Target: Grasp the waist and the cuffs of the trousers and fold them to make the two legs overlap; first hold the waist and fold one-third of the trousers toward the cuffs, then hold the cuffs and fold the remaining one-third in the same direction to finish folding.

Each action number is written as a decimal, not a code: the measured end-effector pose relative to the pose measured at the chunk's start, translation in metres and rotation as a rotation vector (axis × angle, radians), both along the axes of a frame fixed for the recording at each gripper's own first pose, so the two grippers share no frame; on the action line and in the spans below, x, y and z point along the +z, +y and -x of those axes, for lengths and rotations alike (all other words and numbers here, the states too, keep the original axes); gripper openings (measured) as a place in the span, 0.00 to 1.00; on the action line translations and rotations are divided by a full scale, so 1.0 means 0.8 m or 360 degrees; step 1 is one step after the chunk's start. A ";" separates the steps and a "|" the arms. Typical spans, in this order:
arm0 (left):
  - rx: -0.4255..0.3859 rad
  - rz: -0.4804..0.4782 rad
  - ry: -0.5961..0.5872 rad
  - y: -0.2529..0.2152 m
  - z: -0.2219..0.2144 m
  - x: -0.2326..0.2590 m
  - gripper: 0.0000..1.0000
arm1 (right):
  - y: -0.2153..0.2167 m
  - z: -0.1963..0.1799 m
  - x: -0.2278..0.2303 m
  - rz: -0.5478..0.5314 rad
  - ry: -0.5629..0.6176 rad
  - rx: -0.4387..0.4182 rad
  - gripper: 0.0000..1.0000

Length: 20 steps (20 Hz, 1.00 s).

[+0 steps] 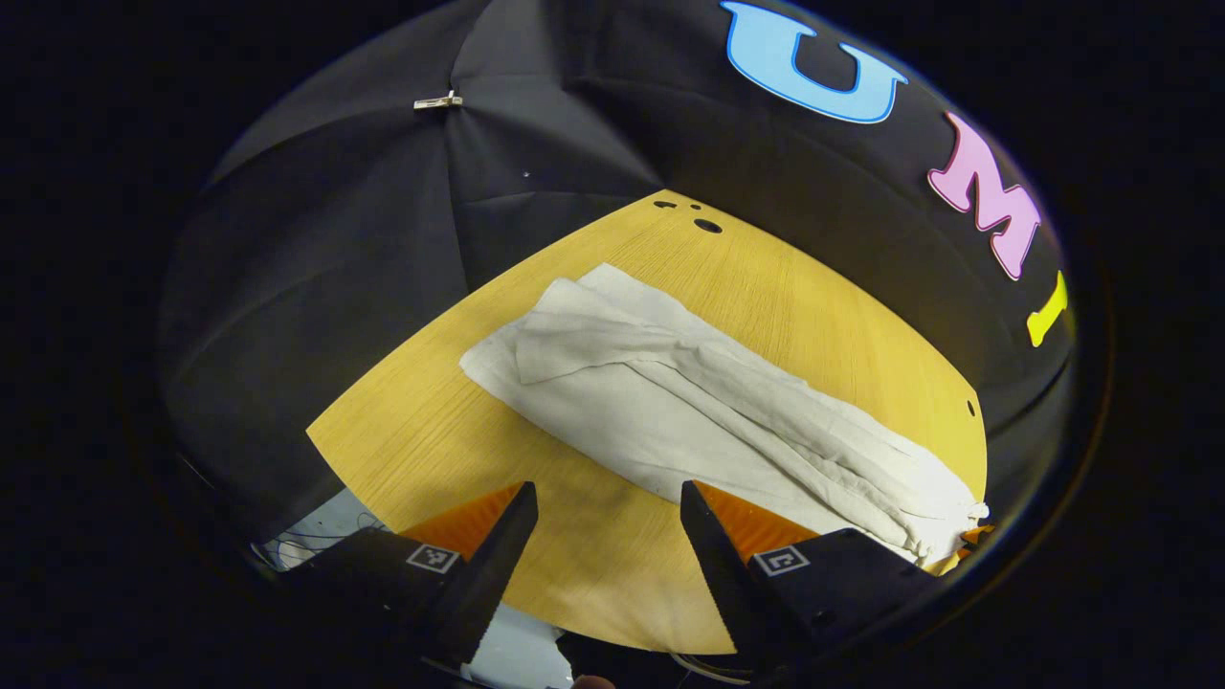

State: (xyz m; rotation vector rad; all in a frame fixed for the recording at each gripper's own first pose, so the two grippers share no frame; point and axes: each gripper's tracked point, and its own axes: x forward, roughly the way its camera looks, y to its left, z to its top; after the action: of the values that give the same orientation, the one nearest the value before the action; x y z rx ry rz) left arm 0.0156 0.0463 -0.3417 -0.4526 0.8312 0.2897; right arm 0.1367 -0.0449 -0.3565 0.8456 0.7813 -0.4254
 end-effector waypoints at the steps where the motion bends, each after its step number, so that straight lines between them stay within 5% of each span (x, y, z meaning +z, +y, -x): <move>1: 0.0002 0.0011 0.0001 0.000 -0.001 0.000 0.95 | -0.001 -0.004 0.006 -0.0075 -0.0055 -0.0056 0.14; 3: 0.0001 0.0039 -0.0003 -0.001 -0.003 -0.003 0.95 | -0.007 -0.001 0.022 -0.0081 -0.0146 -0.0058 0.14; 8: 0.0005 0.0217 -0.0021 -0.010 -0.012 -0.017 0.95 | -0.005 0.005 0.080 0.0180 -0.0292 0.0204 0.14; 12: 0.0054 0.0380 -0.0045 -0.005 -0.022 -0.029 0.96 | -0.012 0.015 0.123 0.0191 -0.0466 0.0190 0.14; 20: 0.0235 0.0798 -0.0239 0.009 -0.075 -0.014 0.96 | 0.036 0.059 0.219 0.0278 -0.0728 0.0455 0.14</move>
State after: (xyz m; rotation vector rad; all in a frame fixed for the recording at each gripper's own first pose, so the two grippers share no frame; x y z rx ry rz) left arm 0.0755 0.0536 -0.3531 -0.9957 0.7204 0.1772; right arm 0.0894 -0.0160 -0.1810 0.6223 0.4220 -0.0378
